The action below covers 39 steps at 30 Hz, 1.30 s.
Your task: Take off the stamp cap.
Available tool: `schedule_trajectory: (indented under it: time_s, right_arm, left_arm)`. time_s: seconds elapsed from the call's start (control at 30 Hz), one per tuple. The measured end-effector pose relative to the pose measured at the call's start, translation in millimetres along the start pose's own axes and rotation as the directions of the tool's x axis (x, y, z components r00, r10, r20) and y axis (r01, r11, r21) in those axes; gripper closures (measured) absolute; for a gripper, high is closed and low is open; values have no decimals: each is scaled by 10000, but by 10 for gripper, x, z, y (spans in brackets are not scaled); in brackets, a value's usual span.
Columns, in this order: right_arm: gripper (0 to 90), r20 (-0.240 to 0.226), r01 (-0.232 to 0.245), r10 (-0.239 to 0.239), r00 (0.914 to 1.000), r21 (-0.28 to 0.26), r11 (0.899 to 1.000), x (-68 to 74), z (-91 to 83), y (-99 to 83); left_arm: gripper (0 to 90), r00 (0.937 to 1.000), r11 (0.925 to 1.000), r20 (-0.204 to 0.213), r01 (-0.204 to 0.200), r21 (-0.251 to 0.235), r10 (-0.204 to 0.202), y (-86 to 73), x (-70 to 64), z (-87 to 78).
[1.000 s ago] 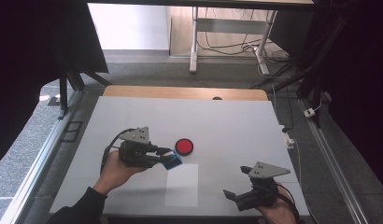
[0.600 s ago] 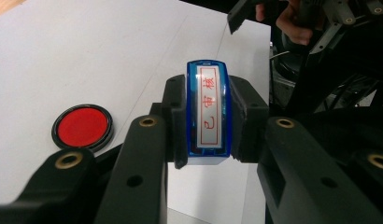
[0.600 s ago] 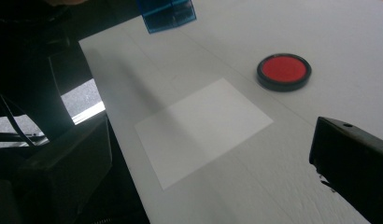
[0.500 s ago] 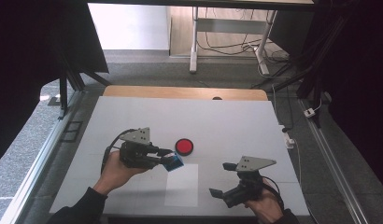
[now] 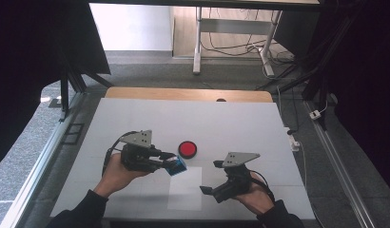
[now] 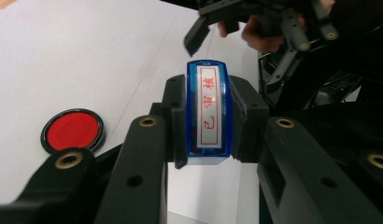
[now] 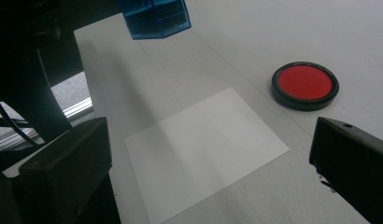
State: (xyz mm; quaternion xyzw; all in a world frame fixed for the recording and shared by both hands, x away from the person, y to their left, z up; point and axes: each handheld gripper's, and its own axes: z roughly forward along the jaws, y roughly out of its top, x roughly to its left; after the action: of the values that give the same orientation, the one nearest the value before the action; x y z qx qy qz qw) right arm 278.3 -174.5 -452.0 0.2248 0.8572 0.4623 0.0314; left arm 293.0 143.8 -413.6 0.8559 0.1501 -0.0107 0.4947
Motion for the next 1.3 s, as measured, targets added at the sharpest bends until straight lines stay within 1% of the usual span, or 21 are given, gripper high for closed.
schedule_trajectory:
  time_s: [0.03,0.17,0.23,0.33,0.37,0.4,0.43,0.47,0.57,0.6,0.67,0.8,0.9,0.97,1.0,1.03,1.1,1.17,1.2,1.27,1.3]
  right_arm:
    - [0,-78,-55,56,10000,15,10000,-8,22,10]
    - [0,-186,-3,6,9998,162,9999,-20,86,45]
    - [0,-340,142,-132,9993,287,9995,-7,157,78]
    - [0,-474,273,-255,9986,392,9989,9,201,101]
    - [0,-553,440,-416,9976,437,9981,28,246,121]
    - [0,-582,494,-467,9972,472,9977,35,261,128]
    - [0,-582,494,-467,9972,472,9977,35,261,128]
    - [0,-651,594,-555,9963,598,9964,50,308,149]
    - [0,-891,646,-583,9943,697,9955,58,365,174]
    - [0,-957,652,-584,9937,691,9955,62,384,182]
    - [0,-1112,716,-637,9918,682,9951,66,414,199]
    - [9,-1280,769,-684,9894,624,9951,66,464,233]
    - [62,-1529,810,-726,9856,493,9955,60,490,248]
    - [107,-1750,863,-797,9813,306,9958,66,498,265]
    - [144,-1874,907,-847,9786,240,9956,74,499,280]
    - [174,-2008,975,-906,9754,246,9949,78,495,289]
    - [239,-2132,1190,-1144,9703,89,9928,97,490,310]
    - [313,-2365,1287,-1234,9638,70,9917,113,478,329]
    - [343,-2355,1348,-1316,9629,-27,9909,118,470,339]
    - [404,-2550,1351,-1334,9577,-109,9908,122,461,349]
    - [428,-2590,1426,-1413,9555,-139,9897,126,456,354]
  left_arm:
    - [704,10000,10000,48,-56,3,56,3,-1,-1]
    - [704,9997,9998,202,-162,-86,164,6,-8,-5]
    - [704,9994,9997,283,-175,-156,179,3,-6,-8]
    - [704,9991,9995,393,-160,-277,171,-1,-1,-15]
    - [704,9987,9993,471,-192,-335,208,-4,1,-23]
    - [704,9987,9993,471,-192,-335,208,-4,1,-23]
    - [704,9982,9990,542,-226,-394,247,-5,0,-27]
    - [704,9978,9987,599,-269,-435,295,-5,1,-31]
    - [704,9966,9980,739,-330,-539,369,-2,-4,-36]
    - [704,9956,9974,825,-389,-600,438,-4,-3,-39]
    - [705,9952,9972,853,-426,-611,477,-5,-3,-39]
    - [705,9937,9965,943,-547,-630,605,-12,-4,-34]
    - [705,9915,9955,1049,-712,-619,775,-14,-10,-20]
    - [705,9907,9953,1090,-748,-622,812,-16,-13,-16]
    - [705,9892,9947,1165,-827,-616,894,-17,-16,-7]
    - [705,9886,9945,1181,-871,-588,935,-17,-18,-4]
    - [705,9880,9943,1209,-900,-578,964,-18,-21,-2]
    - [705,9861,9935,1289,-984,-567,1050,-19,-22,3]
    - [705,9851,9931,1323,-1029,-555,1094,-20,-25,6]
    - [705,9839,9925,1365,-1081,-571,1151,-19,-29,10]
    - [705,9838,9923,1362,-1091,-581,1161,-19,-30,10]
